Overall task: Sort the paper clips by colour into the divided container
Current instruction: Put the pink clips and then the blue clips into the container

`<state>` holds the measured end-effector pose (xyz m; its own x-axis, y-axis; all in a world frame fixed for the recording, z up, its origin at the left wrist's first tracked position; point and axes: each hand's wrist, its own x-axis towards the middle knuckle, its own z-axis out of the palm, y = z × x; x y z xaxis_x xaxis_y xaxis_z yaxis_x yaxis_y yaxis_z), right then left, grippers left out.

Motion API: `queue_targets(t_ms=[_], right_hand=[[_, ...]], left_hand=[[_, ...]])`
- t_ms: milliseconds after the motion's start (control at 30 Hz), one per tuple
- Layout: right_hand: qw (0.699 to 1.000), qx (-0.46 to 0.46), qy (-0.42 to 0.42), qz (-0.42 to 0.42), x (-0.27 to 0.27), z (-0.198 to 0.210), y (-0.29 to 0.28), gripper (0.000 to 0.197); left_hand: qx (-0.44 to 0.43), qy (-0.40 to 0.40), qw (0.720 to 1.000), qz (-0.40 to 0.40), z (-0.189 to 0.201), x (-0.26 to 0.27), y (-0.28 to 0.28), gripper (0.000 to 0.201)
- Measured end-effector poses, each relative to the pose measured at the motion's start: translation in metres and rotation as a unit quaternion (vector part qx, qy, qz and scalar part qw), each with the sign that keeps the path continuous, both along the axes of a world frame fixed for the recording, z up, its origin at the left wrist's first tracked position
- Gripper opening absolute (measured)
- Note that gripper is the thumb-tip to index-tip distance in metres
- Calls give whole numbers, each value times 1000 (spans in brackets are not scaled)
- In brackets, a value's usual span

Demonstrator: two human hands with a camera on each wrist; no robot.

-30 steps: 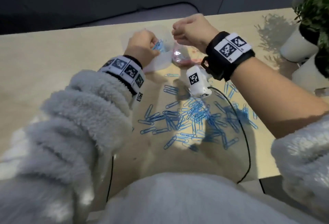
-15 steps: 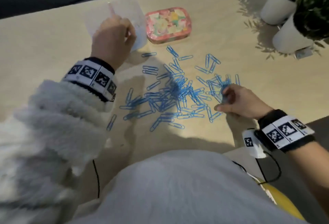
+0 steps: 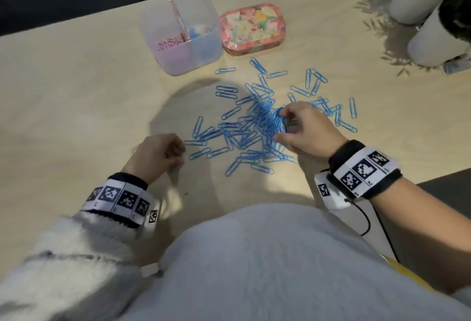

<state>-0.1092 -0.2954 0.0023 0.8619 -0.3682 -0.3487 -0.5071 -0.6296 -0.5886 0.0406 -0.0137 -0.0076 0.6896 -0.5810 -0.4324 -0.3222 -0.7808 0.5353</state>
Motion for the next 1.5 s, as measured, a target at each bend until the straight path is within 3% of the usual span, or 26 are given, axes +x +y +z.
queue_targets(t_ms=[100, 167, 267, 400, 467, 633, 767, 833, 967, 1100, 1167, 1300, 1367, 1500], right_hand=[[987, -99, 83, 94, -6, 3, 22, 98], [981, -126, 76, 123, -5, -3, 38, 106], [983, -126, 44, 129, 8, -9, 50, 91], [982, -125, 40, 136, 23, -10, 53, 59], [983, -124, 22, 132, 26, -13, 54, 44], [969, -171, -20, 175, 28, -20, 57, 32], [969, -146, -62, 190, 28, -17, 49, 28], [979, -94, -102, 150, 30, -14, 40, 25], [998, 6, -68, 15, 45, -1, 17, 21], [984, 155, -72, -43, 73, 23, -3, 21], [980, 174, -86, -46, 94, 36, -12, 22], [977, 153, -143, -48, 159, 49, -26, 19], [980, 113, -157, -48, 191, 52, -28, 12], [988, 2, -156, 11, 237, 53, -17, 16]], left_hand=[[-40, -4, 999, -6, -1, -10, -14, 11], [-58, -8, 998, -27, -2, -16, -30, 9], [-63, -34, 996, -57, -6, -24, -53, 11], [-22, -98, 989, -109, -5, -33, -68, 75], [19, -115, 984, -136, -6, -36, -70, 83], [-28, -138, 977, -157, -10, -30, -79, 33], [-27, -143, 975, -167, -6, -22, -83, 30], [-34, -141, 976, -165, -2, -18, -81, 27], [-57, -132, 980, -135, -1, -11, -75, 20], [-66, -121, 984, -111, -3, -8, -71, 22], [-74, -110, 986, -105, -3, -8, -69, 22], [-90, -117, 985, -91, -3, -9, -67, 23], [-104, -119, 985, -72, -2, -6, -65, 24], [-123, -124, 984, -35, 4, 2, -63, 19]])
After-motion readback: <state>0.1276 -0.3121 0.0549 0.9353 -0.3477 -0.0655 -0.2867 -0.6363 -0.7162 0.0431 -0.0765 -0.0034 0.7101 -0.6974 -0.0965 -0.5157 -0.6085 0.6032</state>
